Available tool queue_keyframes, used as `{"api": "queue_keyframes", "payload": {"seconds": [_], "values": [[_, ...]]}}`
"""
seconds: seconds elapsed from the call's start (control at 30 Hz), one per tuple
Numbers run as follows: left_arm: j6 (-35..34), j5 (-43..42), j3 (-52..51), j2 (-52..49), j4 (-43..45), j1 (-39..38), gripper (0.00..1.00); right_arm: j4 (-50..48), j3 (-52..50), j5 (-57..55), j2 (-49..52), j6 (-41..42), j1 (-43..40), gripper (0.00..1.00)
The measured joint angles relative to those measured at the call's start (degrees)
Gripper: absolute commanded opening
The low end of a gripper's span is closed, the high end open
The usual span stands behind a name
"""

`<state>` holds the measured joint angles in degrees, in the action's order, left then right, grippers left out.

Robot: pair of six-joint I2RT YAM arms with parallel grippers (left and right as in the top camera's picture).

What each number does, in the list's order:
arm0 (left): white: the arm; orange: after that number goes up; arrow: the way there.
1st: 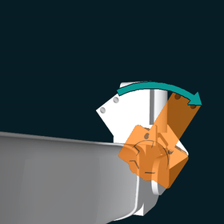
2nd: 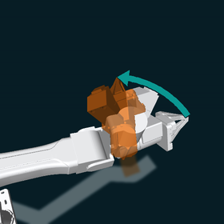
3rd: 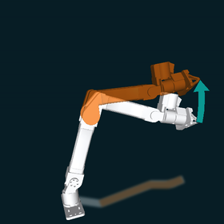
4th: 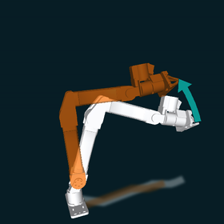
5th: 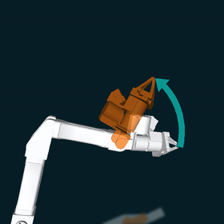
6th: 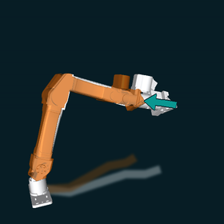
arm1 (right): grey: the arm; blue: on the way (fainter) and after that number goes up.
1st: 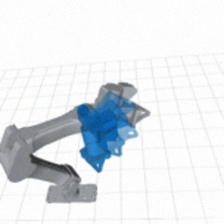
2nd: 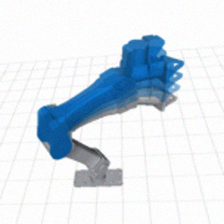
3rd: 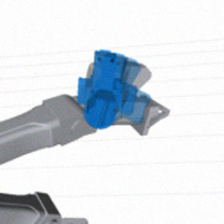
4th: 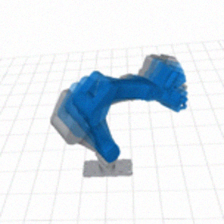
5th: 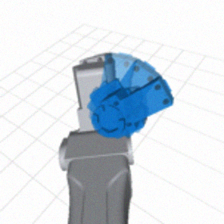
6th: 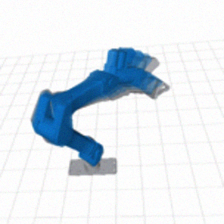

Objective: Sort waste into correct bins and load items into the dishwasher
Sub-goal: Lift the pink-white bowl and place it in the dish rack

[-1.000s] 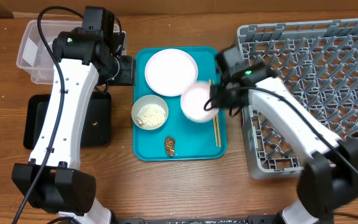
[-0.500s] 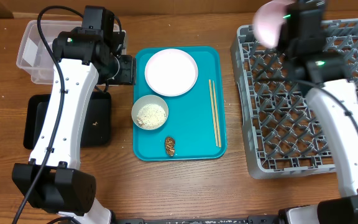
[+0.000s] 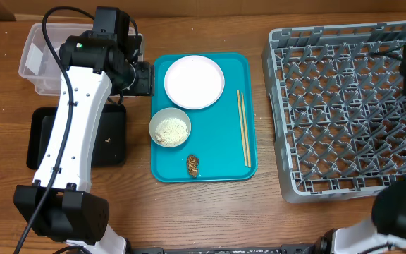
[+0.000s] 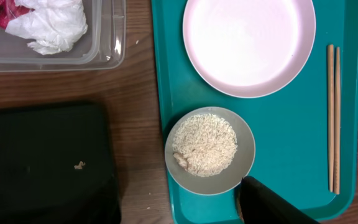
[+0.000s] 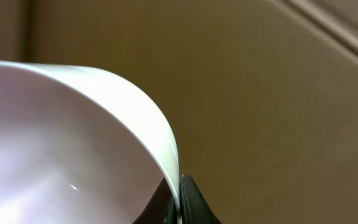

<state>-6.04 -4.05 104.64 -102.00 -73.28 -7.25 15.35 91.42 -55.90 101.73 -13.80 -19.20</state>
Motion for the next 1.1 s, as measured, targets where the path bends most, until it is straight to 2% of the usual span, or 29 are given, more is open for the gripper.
{"api": "queue_keyframes", "payload": {"seconds": [0.13, 0.37, 0.87, 0.93, 1.0, 1.1], "values": [[0.0, 0.0, 0.0, 0.0, -0.02, 0.0, 0.65, -0.83, 0.0, -3.13, 6.62, -1.73, -2.36, 0.04], [0.0, 0.0, 0.0, 0.0, -0.02, 0.0, 0.65, 0.52, 0.0, -5.09, 13.64, -1.55, -1.9, 0.04], [-0.02, -0.02, 0.0, 0.0, -0.02, 0.0, 0.65, 15.26, 0.22, -9.7, 16.74, 14.45, 3.04, 0.05], [-0.02, -0.02, -0.02, 0.0, -0.02, 0.0, 0.65, 17.49, 0.46, -10.56, 16.74, 15.91, 4.17, 0.15], [-0.02, 0.0, 0.0, 0.0, -0.02, 0.0, 0.65, 20.41, 0.57, -10.14, 16.72, 17.38, 5.4, 0.33], [-0.02, -0.02, 0.0, 0.0, -0.02, 0.0, 0.65, 23.85, 0.39, -8.31, 16.9, 18.88, 7.23, 0.48]]}}
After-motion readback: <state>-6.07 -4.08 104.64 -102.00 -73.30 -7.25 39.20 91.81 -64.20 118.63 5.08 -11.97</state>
